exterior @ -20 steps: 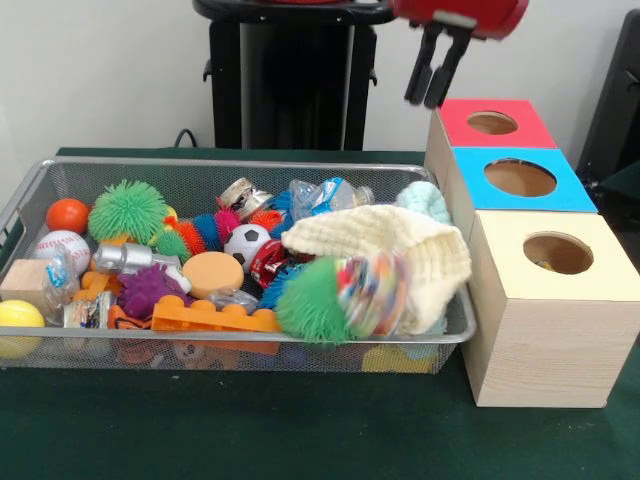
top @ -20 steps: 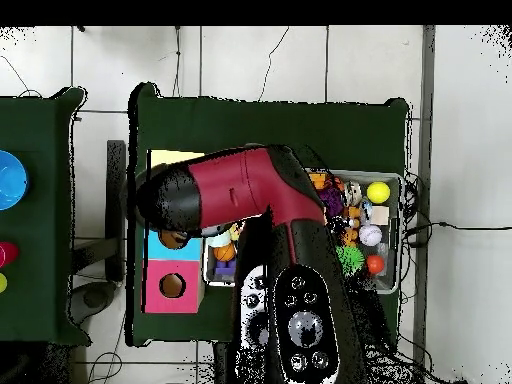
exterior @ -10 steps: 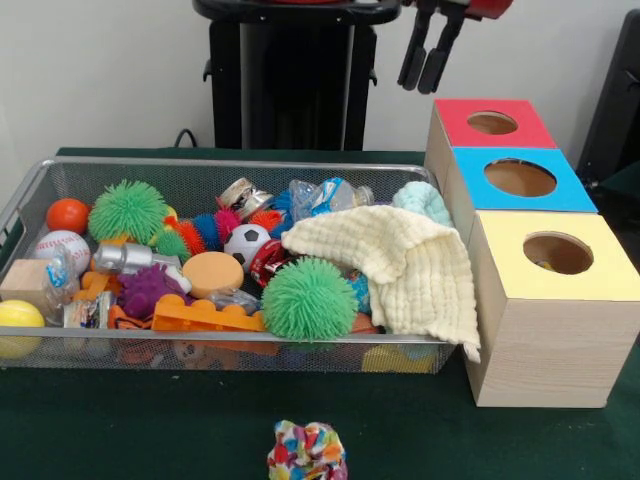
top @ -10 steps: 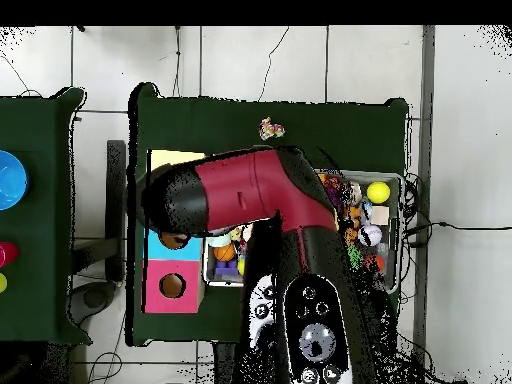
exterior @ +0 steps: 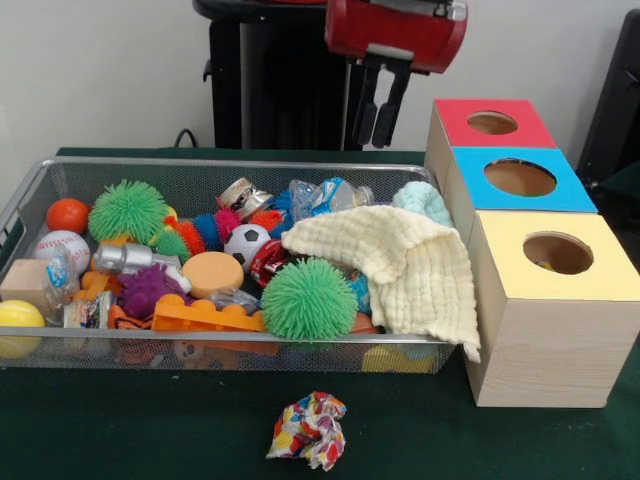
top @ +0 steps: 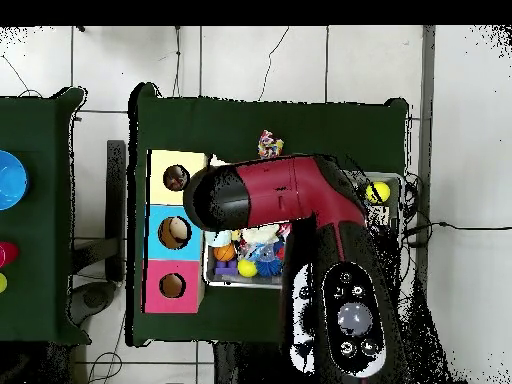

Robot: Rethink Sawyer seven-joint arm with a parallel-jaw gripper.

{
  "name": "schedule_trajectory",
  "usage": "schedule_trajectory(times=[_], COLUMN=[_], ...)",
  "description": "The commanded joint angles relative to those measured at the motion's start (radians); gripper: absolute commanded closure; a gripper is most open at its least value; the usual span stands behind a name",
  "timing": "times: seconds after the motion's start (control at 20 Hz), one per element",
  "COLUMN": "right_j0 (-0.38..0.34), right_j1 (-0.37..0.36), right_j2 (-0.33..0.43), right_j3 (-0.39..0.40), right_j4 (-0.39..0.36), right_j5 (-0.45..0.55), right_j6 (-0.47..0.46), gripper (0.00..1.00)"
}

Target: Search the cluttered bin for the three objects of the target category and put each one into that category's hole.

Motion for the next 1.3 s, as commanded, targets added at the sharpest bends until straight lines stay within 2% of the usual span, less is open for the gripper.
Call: schedule_trajectory(times=[0.05, 0.2, 0.25, 0.45, 0.75, 0.95, 1.3], right_j0=[0.001, 0.007, 0.008, 0.019, 0.033, 0.038, 0.068], right_j1=[0.085, 0.110, 0.114, 0.151, 0.280, 0.360, 0.546], right_j2=[0.037, 0.052, 0.060, 0.099, 0.163, 0.191, 0.244], right_j3=[0.089, 0.063, 0.044, -0.068, -0.328, -0.471, -0.842], right_j4=[-0.065, -0.039, -0.025, 0.008, 0.038, 0.027, -0.025], right_j5=[-0.123, -0.102, -0.066, 0.041, 0.260, 0.331, 0.570], right_j6=[-0.028, -0.034, -0.050, -0.099, -0.199, -0.228, -0.257], gripper=[1.00, 1.00, 1.00, 1.00, 1.00, 1.00, 1.00])
